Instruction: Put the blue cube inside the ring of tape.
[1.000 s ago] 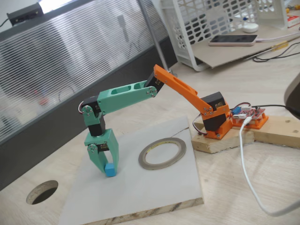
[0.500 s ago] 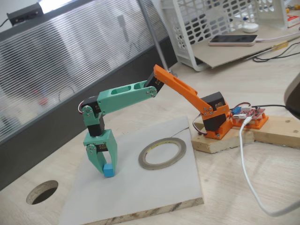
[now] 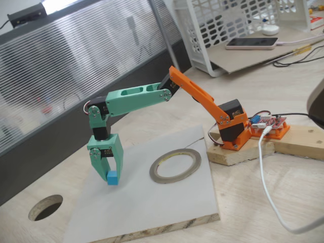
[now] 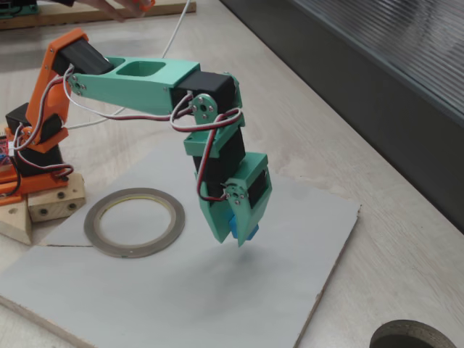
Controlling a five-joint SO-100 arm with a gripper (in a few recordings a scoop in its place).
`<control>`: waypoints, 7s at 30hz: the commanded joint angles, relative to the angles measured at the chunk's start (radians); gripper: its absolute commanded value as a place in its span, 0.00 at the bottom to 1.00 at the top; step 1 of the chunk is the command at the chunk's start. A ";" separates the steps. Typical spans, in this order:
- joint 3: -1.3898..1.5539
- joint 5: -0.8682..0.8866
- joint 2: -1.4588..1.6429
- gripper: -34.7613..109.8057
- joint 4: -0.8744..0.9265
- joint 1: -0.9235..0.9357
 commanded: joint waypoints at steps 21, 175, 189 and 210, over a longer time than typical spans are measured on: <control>0.520 0.000 0.543 0.26 -0.006 0.135; 0.936 0.000 1.149 0.57 0.523 0.221; 0.936 -0.005 1.147 0.57 0.520 0.428; 0.937 -0.002 1.147 0.36 0.523 0.419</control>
